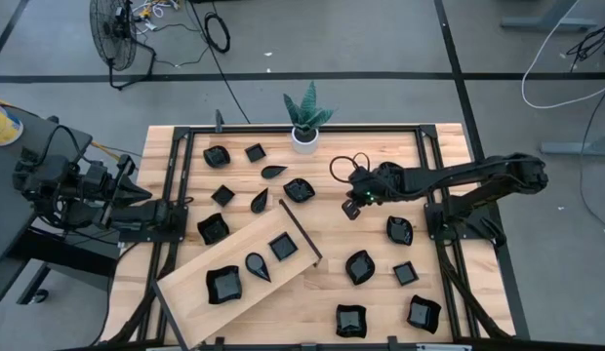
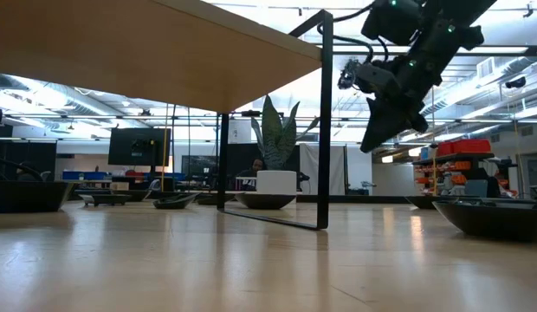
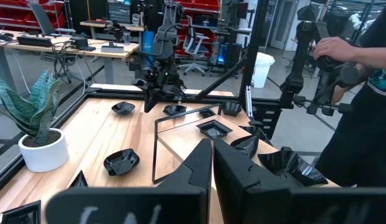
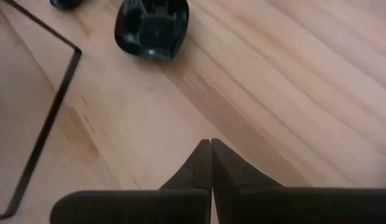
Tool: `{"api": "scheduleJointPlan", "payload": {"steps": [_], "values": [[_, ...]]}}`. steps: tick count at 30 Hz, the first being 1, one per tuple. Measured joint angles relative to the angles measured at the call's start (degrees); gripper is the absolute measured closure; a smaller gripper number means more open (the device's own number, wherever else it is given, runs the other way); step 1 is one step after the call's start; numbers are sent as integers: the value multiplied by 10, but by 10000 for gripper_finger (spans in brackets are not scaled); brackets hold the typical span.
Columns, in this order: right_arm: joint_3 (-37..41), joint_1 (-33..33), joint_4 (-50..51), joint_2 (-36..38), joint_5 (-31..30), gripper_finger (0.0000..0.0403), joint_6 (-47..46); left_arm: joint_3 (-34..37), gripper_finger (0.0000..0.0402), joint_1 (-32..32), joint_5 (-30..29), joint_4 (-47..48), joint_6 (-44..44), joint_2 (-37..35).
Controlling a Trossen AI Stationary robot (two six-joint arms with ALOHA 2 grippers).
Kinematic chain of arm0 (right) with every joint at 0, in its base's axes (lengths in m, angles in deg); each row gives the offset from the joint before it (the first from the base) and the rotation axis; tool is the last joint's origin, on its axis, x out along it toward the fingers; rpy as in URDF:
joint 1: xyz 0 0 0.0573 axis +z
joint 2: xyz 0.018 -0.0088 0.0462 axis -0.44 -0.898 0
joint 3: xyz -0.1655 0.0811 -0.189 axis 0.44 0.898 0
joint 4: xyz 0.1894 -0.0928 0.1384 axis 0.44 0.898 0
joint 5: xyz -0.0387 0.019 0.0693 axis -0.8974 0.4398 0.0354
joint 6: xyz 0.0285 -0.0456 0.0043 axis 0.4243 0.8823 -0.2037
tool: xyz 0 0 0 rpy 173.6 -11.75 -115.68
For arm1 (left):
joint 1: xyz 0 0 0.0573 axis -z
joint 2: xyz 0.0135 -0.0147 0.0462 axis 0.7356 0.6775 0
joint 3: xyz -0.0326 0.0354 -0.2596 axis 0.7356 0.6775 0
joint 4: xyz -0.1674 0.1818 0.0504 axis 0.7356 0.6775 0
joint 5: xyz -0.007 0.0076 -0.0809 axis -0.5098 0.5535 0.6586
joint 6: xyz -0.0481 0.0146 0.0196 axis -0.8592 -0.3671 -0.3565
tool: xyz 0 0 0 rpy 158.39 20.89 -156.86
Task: Pick & Place Mini shaped plates
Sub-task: Put the black distorted square plate on the shelf
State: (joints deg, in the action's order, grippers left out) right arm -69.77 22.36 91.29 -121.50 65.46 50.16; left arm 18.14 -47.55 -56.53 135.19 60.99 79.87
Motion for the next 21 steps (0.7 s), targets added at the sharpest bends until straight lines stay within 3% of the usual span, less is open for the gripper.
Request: {"api": "scheduleJointPlan", "payload": {"steps": [6,21], "values": [[38,-23,-6,8,38,401,0,0,383,0,0,0,0,0],[79,-32,-52,17,62,401,-1,0,383,0,0,0,0,0]]}}
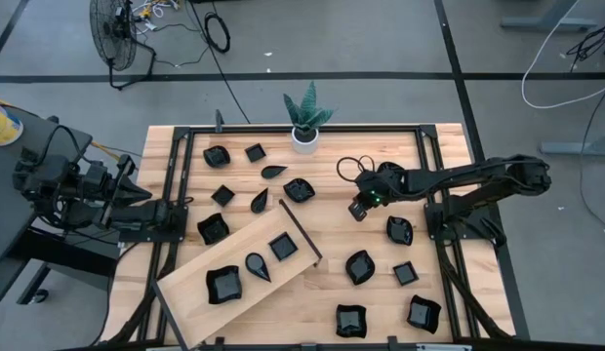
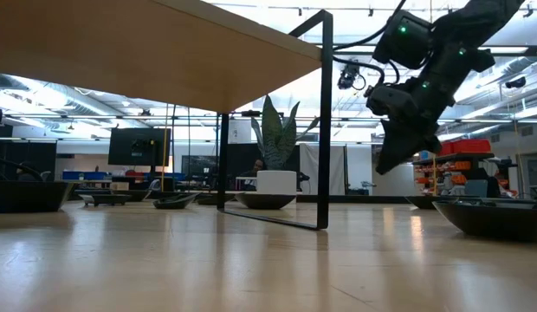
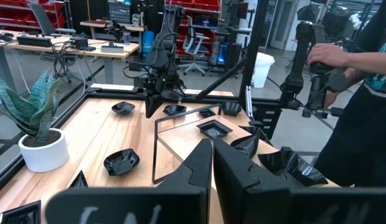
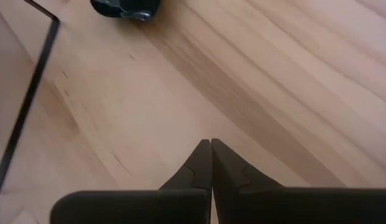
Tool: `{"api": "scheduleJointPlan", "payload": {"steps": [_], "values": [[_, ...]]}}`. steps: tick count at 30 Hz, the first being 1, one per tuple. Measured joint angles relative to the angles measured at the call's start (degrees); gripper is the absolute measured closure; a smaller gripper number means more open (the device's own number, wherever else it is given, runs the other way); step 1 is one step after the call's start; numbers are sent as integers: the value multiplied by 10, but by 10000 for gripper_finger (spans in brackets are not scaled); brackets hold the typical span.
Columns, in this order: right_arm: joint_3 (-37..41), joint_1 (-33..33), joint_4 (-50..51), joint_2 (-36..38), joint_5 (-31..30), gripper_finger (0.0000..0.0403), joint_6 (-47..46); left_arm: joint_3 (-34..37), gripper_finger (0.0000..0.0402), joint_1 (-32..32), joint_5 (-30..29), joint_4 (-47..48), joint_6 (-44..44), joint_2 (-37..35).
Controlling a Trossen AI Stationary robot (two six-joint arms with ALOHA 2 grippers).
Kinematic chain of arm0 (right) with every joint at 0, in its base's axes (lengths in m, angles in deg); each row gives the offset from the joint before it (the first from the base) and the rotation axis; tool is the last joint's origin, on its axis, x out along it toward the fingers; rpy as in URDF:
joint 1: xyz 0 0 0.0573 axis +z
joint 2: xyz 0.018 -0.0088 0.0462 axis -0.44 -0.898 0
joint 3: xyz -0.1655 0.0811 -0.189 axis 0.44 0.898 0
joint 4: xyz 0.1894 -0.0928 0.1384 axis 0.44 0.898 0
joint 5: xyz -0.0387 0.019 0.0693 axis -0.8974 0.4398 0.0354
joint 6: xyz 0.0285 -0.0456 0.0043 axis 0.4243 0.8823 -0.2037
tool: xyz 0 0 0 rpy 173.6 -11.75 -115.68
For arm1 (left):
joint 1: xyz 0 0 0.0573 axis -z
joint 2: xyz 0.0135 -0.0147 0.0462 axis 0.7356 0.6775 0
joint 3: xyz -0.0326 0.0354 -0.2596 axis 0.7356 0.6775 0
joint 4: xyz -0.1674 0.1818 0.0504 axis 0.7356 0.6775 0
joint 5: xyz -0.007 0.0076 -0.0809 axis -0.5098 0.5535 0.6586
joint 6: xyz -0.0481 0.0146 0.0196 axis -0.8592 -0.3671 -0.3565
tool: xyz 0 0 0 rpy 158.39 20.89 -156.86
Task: Pick & Place Mini shaped plates
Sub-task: Put the black distorted square plate on the shelf
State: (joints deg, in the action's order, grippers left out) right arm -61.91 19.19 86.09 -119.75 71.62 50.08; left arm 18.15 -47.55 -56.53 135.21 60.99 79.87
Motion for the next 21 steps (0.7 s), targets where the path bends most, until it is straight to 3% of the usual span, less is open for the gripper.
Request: {"api": "scheduleJointPlan", "payload": {"steps": [21], "values": [[0,20,-68,0,17,401,1,0,383,0,0,0,0,0]]}}
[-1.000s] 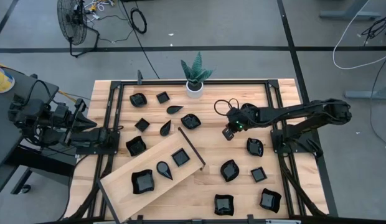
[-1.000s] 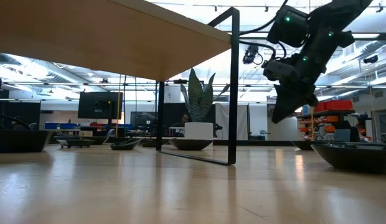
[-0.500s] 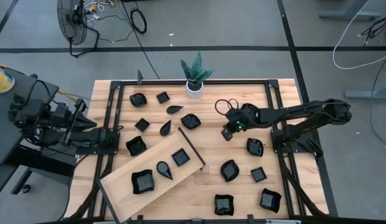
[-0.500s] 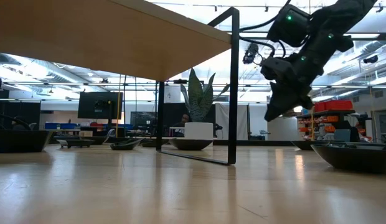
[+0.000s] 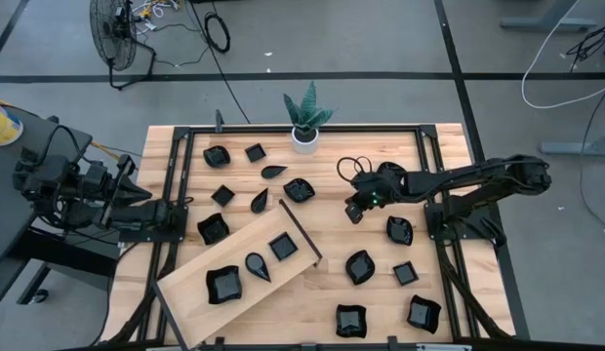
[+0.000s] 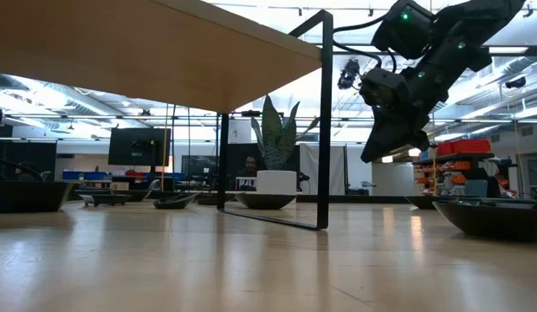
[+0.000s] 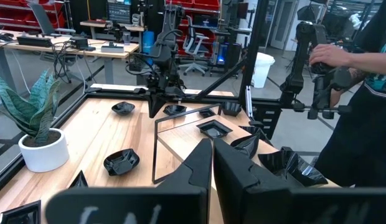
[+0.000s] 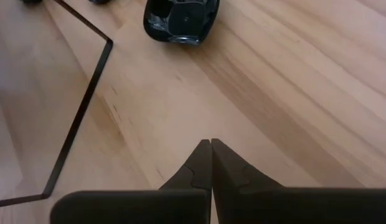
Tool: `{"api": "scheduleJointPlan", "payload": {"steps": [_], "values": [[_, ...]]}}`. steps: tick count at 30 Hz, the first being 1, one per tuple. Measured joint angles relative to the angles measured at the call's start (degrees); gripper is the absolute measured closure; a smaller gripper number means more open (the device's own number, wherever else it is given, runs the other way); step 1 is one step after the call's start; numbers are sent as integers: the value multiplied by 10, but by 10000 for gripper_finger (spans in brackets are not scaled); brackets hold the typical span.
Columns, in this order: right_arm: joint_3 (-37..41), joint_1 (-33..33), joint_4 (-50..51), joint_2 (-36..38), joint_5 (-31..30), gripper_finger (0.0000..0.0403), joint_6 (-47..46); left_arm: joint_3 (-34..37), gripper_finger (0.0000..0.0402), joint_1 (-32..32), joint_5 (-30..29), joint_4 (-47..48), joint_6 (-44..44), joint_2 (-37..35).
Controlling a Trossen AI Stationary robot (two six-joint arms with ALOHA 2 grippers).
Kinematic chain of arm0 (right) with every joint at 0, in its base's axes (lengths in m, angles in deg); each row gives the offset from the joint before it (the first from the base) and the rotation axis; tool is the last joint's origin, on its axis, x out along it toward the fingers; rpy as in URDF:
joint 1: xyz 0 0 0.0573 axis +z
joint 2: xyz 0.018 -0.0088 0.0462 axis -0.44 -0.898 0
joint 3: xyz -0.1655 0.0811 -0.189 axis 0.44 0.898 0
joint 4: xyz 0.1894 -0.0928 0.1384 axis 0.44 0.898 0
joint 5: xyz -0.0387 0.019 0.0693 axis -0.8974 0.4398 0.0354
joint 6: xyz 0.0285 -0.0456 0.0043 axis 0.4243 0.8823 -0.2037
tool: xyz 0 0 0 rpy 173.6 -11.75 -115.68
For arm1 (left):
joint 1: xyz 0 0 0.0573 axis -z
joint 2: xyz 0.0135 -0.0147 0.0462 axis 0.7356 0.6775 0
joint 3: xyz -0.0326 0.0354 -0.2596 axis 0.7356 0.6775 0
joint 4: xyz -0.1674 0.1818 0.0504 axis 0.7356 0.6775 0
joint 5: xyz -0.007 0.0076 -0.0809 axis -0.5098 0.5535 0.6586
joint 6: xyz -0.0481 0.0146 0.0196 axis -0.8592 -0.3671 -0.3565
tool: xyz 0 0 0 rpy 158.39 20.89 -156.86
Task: Pick & Place Mini shaped plates
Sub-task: Put the black distorted square plate on the shelf
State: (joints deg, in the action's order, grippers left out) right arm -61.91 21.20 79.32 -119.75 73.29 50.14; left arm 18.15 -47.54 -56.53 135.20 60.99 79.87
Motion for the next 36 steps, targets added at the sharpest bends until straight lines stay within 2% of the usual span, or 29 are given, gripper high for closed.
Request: {"api": "scheduleJointPlan", "payload": {"steps": [24,36], "values": [[-1,71,-15,0,-1,401,-4,0,383,0,0,0,0,0],[-58,98,-10,0,-3,401,32,0,383,0,0,0,0,0]]}}
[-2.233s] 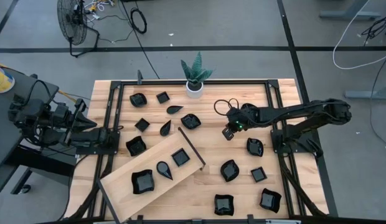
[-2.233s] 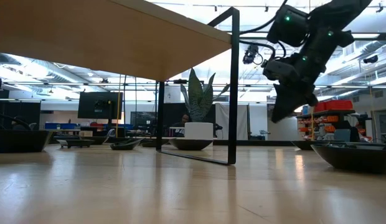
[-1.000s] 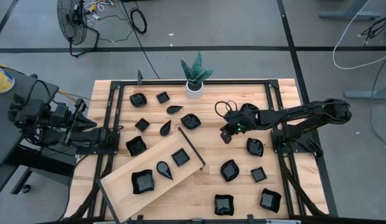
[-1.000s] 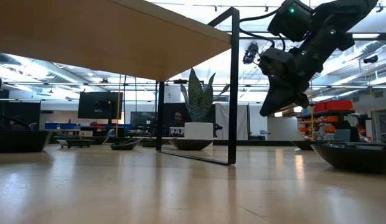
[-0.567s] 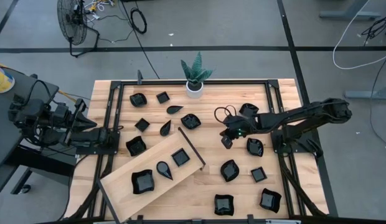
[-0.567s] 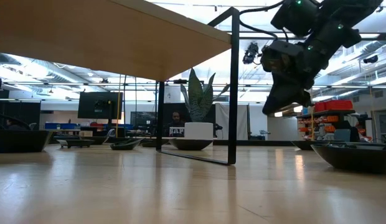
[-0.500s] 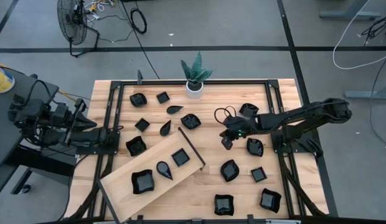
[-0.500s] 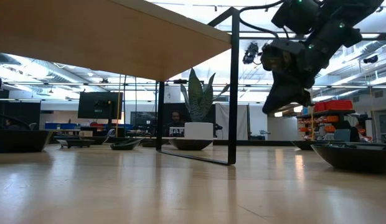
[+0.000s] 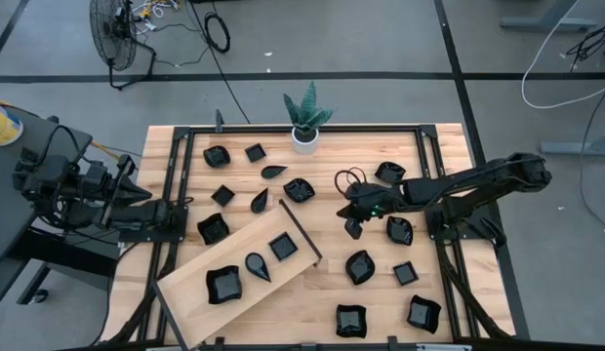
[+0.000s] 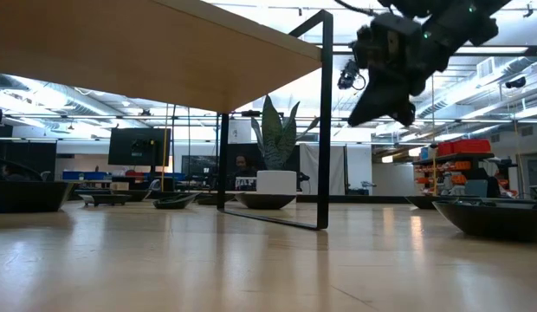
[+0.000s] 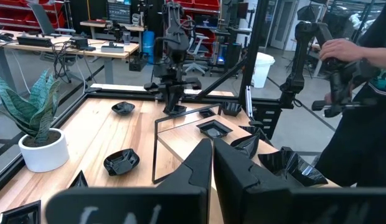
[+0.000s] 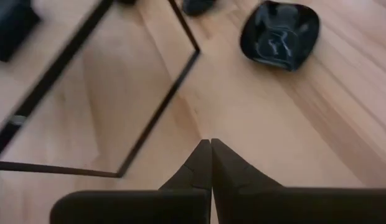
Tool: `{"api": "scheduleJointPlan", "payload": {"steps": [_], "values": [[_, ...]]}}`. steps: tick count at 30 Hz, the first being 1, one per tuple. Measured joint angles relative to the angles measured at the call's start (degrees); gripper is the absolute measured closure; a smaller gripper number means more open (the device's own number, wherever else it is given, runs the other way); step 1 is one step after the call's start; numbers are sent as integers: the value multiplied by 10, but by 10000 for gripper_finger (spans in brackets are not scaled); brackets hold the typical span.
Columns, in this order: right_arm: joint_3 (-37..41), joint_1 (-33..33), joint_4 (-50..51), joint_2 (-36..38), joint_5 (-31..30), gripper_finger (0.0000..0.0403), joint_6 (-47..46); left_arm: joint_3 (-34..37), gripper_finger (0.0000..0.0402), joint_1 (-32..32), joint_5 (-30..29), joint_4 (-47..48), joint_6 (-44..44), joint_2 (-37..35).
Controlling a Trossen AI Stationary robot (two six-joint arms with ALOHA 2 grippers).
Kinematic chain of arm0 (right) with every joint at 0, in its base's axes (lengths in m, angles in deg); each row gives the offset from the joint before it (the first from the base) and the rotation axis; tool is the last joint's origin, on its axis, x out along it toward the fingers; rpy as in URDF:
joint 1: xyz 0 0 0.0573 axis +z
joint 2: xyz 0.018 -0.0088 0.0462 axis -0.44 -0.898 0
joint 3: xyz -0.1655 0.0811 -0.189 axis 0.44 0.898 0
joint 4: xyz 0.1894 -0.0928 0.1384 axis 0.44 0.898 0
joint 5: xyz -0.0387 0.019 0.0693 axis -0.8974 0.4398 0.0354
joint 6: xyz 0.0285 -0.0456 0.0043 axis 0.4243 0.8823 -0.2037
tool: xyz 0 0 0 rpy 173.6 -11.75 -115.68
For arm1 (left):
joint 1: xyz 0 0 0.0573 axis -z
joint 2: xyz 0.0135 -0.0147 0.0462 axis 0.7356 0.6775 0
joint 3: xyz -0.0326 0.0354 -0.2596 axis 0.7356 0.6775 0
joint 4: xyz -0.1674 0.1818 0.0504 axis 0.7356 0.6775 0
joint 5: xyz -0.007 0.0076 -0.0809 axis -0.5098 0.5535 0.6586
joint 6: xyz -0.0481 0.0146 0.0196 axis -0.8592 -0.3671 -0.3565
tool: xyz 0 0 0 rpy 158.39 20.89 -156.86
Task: Pick & Place Mini shaped plates
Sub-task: Put the black distorted square plate on the shelf
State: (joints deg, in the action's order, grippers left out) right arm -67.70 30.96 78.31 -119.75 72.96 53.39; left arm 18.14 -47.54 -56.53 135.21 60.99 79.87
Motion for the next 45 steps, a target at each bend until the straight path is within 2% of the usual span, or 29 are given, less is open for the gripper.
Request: {"api": "scheduleJointPlan", "payload": {"steps": [15,45], "values": [[-15,48,0,0,-14,401,18,0,383,0,0,0,0,0],[-15,51,0,0,-13,401,13,0,383,0,0,0,0,0]]}}
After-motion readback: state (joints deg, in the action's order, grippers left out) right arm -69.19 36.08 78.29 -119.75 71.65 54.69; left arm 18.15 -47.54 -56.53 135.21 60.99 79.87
